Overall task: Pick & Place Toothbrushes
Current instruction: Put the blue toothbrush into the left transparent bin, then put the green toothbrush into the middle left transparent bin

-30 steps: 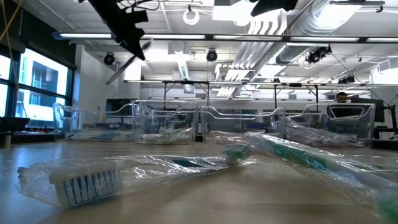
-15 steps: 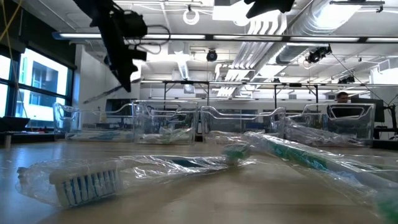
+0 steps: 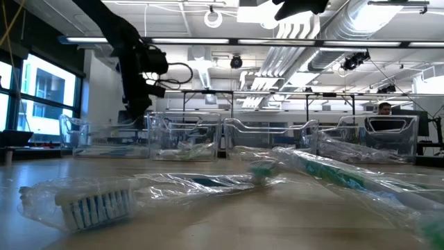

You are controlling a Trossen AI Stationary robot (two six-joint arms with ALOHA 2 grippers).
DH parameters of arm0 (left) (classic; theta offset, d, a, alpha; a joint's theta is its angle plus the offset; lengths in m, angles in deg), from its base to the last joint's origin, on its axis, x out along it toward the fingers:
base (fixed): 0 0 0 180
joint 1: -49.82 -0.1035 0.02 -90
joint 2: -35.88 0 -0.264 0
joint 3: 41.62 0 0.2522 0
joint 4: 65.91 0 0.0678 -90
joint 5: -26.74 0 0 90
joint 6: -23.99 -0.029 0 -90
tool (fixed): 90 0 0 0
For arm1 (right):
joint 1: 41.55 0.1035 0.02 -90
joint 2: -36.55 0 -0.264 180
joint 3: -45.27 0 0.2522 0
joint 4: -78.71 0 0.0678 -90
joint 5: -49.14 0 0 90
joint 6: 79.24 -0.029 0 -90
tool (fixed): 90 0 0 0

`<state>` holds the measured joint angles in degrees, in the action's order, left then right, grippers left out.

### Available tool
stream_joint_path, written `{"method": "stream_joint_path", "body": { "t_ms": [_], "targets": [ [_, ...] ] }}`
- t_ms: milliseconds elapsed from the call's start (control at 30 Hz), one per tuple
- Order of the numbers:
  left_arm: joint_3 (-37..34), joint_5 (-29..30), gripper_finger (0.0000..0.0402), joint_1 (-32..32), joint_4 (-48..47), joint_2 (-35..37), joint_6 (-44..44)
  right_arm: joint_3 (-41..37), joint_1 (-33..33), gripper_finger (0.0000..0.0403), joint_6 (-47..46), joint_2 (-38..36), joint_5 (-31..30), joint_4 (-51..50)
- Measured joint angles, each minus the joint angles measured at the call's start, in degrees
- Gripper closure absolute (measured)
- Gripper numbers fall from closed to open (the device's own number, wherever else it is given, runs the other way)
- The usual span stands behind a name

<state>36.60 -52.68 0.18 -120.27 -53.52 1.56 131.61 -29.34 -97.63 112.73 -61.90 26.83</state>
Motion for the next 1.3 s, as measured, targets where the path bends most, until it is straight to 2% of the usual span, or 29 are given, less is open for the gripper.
{"method": "stream_joint_path", "body": {
  "t_ms": [233,533,633,900,1000,1133,1300],
  "targets": [
    [0.0,-0.3,0.0388,-0.2,0.2,-4.1,-3.1,0.0,0.0,0.0177,0.0,0.0,0.0,0.0],
    [0.0,0.9,0.0281,-0.2,0.4,-5.3,-3.5,0.0,0.0,0.0177,-1.3,0.0,0.0,-0.1],
    [0.7,0.1,0.0257,-0.2,-1.7,-5.3,-3.5,0.0,0.0,0.0177,-1.0,0.0,0.0,-0.1],
    [11.3,-0.6,0.0246,-0.2,-17.1,-5.2,-0.1,0.0,0.0,0.0177,-0.9,0.0,0.0,0.0],
    [15.5,-3.0,0.0245,0.3,-20.9,-5.0,2.5,0.0,0.0,0.0177,-0.9,0.0,0.0,0.0],
    [17.4,-6.7,0.0245,3.9,-15.7,-1.9,0.2,0.0,0.0,0.0177,-1.1,0.0,0.0,0.0],
    [17.4,-7.6,0.0245,12.8,-5.3,3.5,-1.9,0.0,0.0,0.0177,-1.2,0.0,0.0,0.0]
  ]
}}
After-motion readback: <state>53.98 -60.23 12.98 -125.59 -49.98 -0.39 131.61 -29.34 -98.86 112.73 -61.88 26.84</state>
